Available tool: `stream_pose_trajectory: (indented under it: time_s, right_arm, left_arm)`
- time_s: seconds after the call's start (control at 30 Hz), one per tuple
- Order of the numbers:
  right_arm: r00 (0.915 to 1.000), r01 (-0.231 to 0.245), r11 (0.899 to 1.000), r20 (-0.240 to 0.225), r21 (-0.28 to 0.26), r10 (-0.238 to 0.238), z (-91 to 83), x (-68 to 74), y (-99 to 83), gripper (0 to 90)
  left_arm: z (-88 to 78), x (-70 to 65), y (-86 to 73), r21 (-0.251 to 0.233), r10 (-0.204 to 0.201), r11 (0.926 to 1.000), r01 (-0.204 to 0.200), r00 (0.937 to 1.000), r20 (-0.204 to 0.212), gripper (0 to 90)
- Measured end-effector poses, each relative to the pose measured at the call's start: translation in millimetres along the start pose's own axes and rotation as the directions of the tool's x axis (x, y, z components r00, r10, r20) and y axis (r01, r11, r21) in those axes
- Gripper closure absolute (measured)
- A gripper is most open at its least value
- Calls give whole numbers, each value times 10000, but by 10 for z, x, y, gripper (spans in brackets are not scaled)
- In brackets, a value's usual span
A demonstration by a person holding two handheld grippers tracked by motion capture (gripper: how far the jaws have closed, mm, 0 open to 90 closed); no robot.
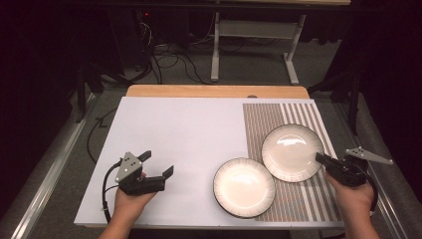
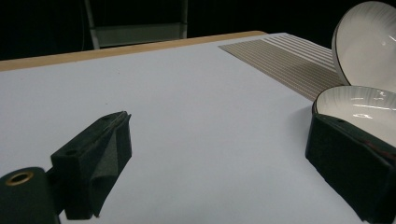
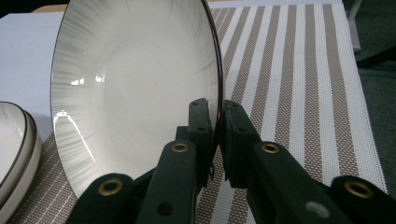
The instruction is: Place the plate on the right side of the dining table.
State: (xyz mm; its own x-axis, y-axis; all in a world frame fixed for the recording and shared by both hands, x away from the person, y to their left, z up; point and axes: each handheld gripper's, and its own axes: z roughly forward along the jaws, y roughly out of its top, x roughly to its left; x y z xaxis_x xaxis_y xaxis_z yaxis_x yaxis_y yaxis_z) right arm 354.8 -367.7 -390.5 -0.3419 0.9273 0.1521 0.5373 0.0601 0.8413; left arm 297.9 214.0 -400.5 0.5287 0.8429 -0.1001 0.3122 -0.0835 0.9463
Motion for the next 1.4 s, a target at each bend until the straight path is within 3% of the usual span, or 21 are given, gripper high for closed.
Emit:
stream_pose_trajectory:
  time_s: [0.13,0.43,1.0,1.17,1.27,1.4]
  right_arm:
    - [9999,-170,9997,37,200,169,55,-29,13,846]
    - [9971,-682,9934,394,921,648,186,-64,52,822]
    - [9864,-1572,9787,691,1320,1492,357,-152,73,799]
    - [9840,-1537,9745,1150,1637,1359,422,-187,37,796]
    - [9863,-1361,9780,1148,1580,1187,424,-184,24,791]
    - [9884,-874,9868,1352,1367,688,403,-156,19,678]
  left_arm:
    - [-16,15,5,-30,-70,10000,70,9999,-153,79]
    - [-33,20,16,-73,-7,10000,7,10000,-15,81]
    - [-66,71,21,-266,-327,9991,328,9995,40,72]
    - [-52,84,15,-201,-241,9995,241,9997,20,71]
    - [-53,83,12,-218,-140,9997,140,9999,2,70]
    - [-57,80,7,-142,53,9999,-55,9999,-162,67]
